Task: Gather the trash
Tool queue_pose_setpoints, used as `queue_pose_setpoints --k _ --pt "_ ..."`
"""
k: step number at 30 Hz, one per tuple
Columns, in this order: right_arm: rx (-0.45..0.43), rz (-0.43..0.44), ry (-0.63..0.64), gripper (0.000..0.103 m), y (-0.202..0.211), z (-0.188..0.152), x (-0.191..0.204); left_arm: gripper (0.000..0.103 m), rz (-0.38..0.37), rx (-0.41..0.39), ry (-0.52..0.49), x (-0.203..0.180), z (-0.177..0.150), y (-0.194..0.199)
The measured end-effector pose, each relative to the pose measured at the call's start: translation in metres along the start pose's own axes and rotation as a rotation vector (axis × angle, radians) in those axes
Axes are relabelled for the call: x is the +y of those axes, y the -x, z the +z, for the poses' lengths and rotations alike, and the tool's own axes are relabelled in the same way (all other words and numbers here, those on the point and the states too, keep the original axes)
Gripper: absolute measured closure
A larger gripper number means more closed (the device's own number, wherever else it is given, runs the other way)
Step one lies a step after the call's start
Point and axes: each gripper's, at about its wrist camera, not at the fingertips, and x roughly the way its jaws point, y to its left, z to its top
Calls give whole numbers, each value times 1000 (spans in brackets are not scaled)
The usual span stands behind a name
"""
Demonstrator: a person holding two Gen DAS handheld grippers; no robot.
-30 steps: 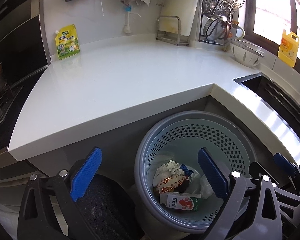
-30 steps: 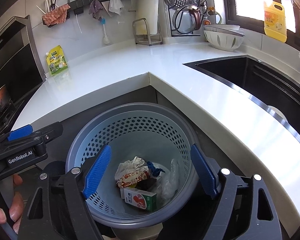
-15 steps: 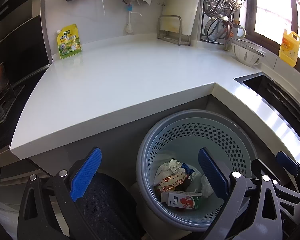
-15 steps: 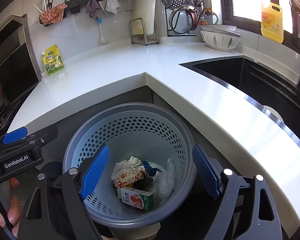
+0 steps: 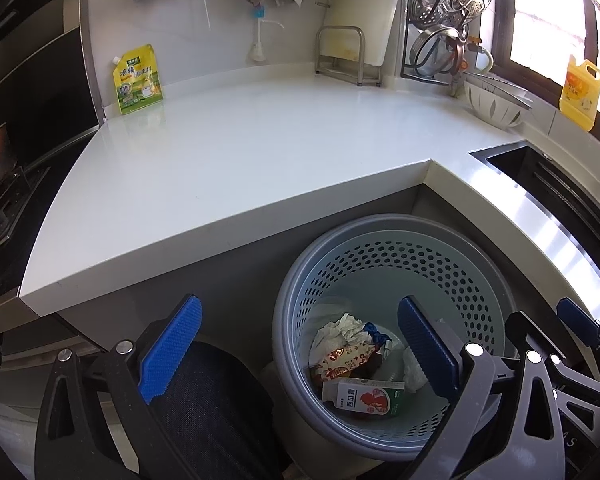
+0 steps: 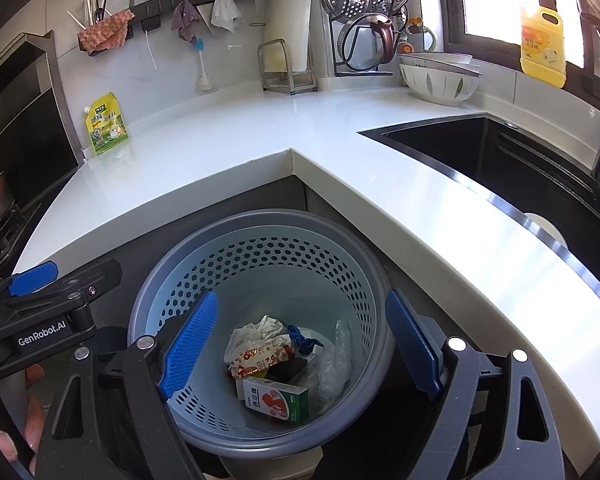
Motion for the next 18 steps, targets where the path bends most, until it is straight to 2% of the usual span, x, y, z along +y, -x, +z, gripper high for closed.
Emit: queue_pose_setpoints --k 18 --pt "-14 -10 -7 21 4 4 -1 6 4 0 1 1 0 0"
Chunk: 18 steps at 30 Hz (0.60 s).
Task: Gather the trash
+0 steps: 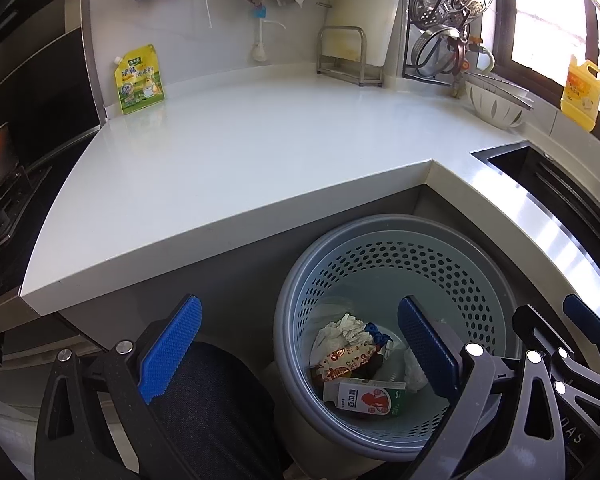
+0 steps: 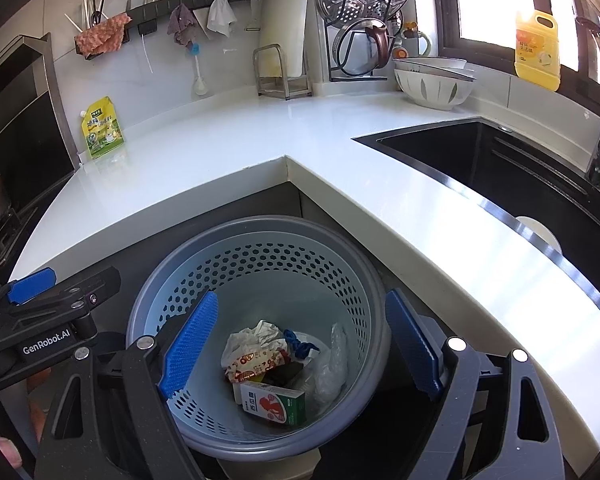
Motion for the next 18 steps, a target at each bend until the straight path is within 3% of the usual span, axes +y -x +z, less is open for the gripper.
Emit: queue_pose_setpoints --k 18 --pt "-5 5 0 21 3 1 0 6 11 16 -4 -1 -1 -7"
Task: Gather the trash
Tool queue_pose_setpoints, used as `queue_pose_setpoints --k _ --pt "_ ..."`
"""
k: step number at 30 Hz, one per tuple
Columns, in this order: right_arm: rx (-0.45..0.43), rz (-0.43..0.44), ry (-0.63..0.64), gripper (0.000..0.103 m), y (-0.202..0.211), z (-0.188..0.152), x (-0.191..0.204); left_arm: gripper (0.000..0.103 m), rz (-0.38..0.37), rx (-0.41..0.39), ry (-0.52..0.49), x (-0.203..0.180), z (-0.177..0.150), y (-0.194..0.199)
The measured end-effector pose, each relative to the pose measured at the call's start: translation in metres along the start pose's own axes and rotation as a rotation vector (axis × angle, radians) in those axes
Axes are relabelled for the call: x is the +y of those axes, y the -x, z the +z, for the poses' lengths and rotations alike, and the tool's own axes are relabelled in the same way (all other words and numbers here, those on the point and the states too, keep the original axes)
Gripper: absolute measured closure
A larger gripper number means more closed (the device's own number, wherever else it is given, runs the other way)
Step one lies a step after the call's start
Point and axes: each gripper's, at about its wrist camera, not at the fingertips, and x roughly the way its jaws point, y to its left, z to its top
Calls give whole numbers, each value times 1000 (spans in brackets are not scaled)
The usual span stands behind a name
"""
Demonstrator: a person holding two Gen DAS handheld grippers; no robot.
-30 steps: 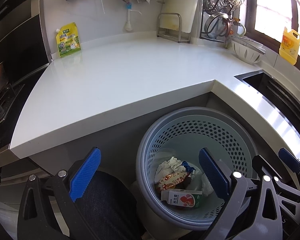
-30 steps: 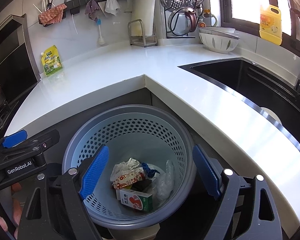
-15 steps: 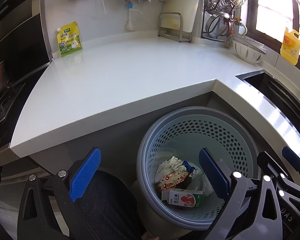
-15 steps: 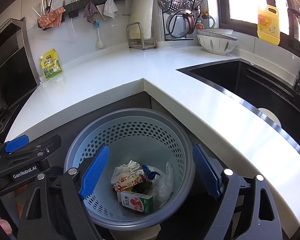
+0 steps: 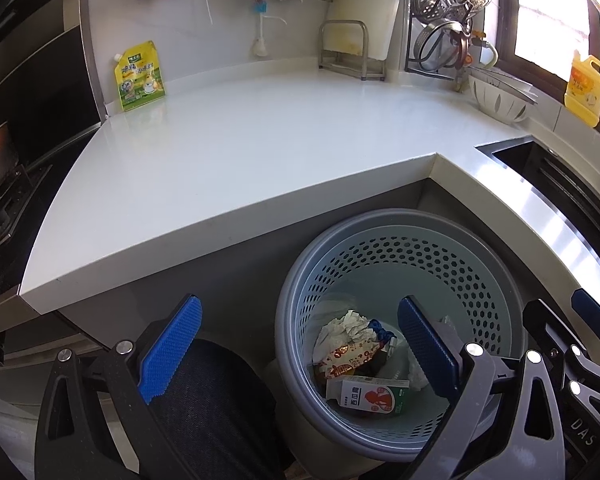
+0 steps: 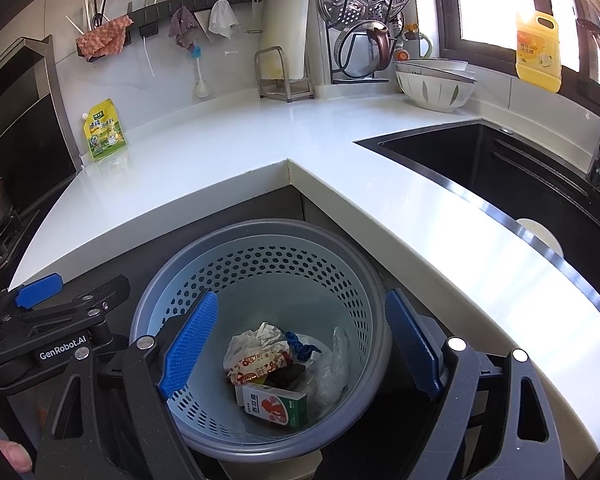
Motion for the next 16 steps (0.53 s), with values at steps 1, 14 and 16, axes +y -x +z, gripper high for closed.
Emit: queue_pose_setpoints --k 1,14,16 --pt "1 1 -1 21 0 0 0 6 -1 0 -1 0 0 0" --pt "1 3 -3 21 -1 0 1 6 -11 13 11 2 -1 -2" --pt "0 4 -3 21 -1 0 2 6 -10 14 10 3 -1 -2"
